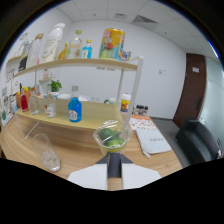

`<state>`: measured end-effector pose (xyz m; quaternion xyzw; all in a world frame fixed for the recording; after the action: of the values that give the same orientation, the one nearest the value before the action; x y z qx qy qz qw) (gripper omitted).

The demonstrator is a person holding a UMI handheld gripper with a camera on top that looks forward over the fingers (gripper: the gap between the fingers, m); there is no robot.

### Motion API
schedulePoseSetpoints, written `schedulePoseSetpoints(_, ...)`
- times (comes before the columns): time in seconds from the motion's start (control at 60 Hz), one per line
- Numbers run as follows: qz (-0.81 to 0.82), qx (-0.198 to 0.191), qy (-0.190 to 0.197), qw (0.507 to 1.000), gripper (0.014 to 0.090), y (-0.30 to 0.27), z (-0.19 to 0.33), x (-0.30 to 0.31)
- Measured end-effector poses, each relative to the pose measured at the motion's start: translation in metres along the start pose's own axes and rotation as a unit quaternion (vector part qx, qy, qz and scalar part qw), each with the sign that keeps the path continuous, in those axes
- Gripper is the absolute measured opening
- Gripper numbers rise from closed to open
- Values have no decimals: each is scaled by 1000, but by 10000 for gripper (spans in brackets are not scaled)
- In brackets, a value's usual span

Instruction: Make me a cup of Mojito.

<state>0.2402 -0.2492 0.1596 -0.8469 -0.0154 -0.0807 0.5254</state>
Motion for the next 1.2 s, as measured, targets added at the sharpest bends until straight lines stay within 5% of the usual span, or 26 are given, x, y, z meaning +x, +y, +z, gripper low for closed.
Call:
schedulePoseSetpoints(0.233,86,-139,-30,986,160,110,41,19)
schedulePoseSetpoints(0.617,71,-171,-53,981,187,153,56,14)
schedulePoseSetpoints(0.7,65,-170,-43,982,419,154,54,20)
schedulePoseSetpoints(0.767,60,-165,-34,984,705,148,50,25)
schedulePoseSetpoints(0.817,60,-152,-26,986,809,138,44,29)
schedulePoseSetpoints(0.95,62,-91,-4,994,856,82,15,28)
schedulePoseSetpoints(1.1,66,7,-27,997,856,4,-32,-16)
schedulePoseSetpoints(1.2,57,36,-45,997,854,-18,-61,-65)
